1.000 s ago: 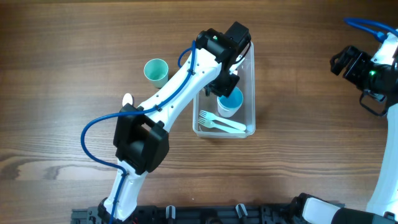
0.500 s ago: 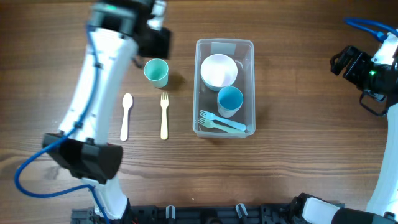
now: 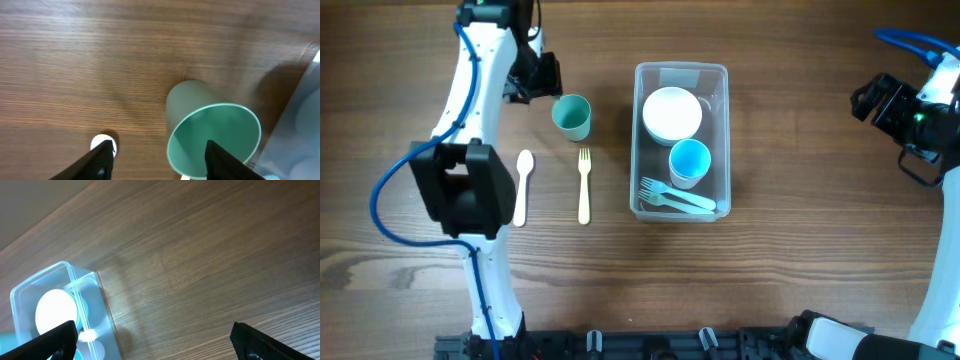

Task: Pack container
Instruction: 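Grasp the green cup with the left gripper, then stack the green cup into the blue cup in the container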

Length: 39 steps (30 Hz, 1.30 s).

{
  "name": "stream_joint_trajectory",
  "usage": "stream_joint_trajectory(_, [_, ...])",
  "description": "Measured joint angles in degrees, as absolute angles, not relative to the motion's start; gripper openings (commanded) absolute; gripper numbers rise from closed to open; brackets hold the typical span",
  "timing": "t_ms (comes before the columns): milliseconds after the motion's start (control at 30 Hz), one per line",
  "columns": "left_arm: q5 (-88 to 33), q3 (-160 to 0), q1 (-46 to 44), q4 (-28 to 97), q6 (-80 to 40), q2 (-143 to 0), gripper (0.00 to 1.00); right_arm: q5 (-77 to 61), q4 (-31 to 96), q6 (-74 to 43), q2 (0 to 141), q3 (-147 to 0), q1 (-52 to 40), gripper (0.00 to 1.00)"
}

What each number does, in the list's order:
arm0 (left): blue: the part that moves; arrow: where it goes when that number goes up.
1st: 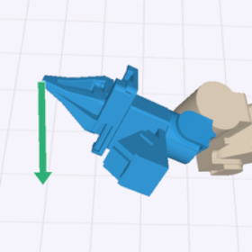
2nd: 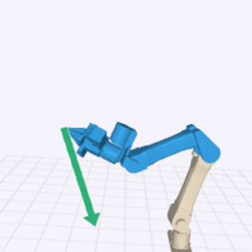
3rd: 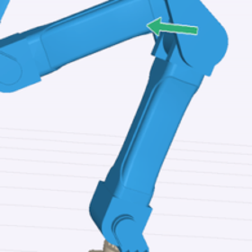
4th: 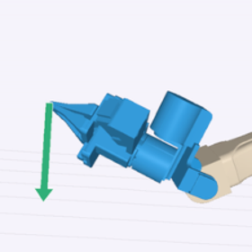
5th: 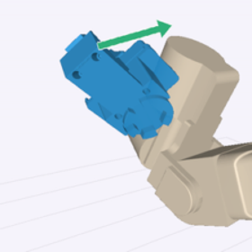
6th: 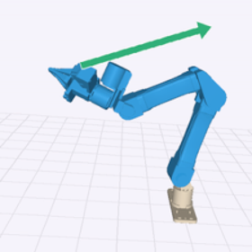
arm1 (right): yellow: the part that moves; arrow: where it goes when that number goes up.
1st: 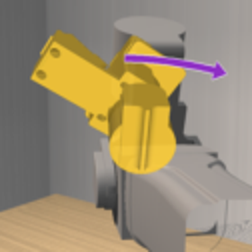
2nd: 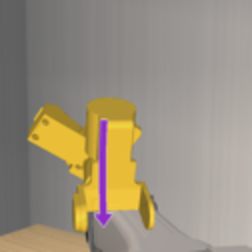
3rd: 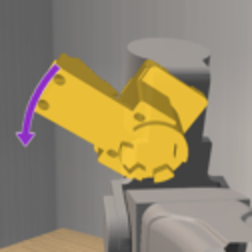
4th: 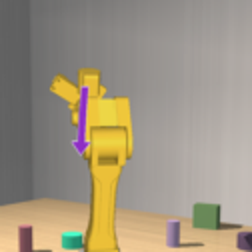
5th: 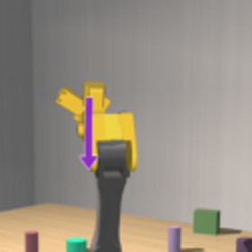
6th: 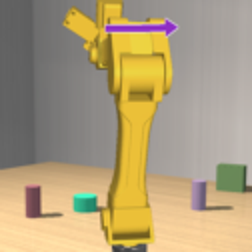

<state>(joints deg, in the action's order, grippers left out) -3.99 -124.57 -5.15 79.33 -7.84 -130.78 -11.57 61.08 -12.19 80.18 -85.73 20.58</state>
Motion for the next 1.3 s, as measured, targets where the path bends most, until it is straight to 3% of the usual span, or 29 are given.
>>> stream_joint_trajectory(267, [-4.49, -122.91, -6.81, 79.05, -7.86, -133.91, 0.52, -11.57, 61.1, -12.19, 80.18, -85.73, 20.58, 1.0])
stream_joint_trajectory(400, [-4.4, -119.72, -6.81, 77.34, -7.92, -133.93, 0.4, -11.57, 61.1, -12.19, 80.18, -85.73, 20.58, 1.0])
stream_joint_trajectory(500, [-4.43, -117.27, -6.81, 76.16, -8.08, -133.93, 0.17, -11.57, 61.1, -12.19, 80.18, -85.73, 20.58, 1.0])
stream_joint_trajectory(633, [-4.45, -116.66, -6.81, 75.55, -8.21, -133.93, 0.04, -11.57, 61.1, -12.19, 80.18, -85.73, 20.58, 1.0])
stream_joint_trajectory(933, [-4.38, -118.3, -9.69, 79.29, -8.03, -124.77, 0.04, -11.57, 61.08, -12.19, 80.18, -85.73, 20.58, 1.0])
stream_joint_trajectory(1133, [-4.4, -123.76, -29.41, 76.69, -5.76, -106.74, 0.04, -11.57, 61.1, -12.19, 80.18, -85.73, 20.58, 1.0])
stream_joint_trajectory(1300, [-3.05, -123.96, -40.03, 79.24, -4.51, -113.78, 0.04, -11.57, 61.1, -12.19, 80.18, -85.73, 20.58, 1.0])
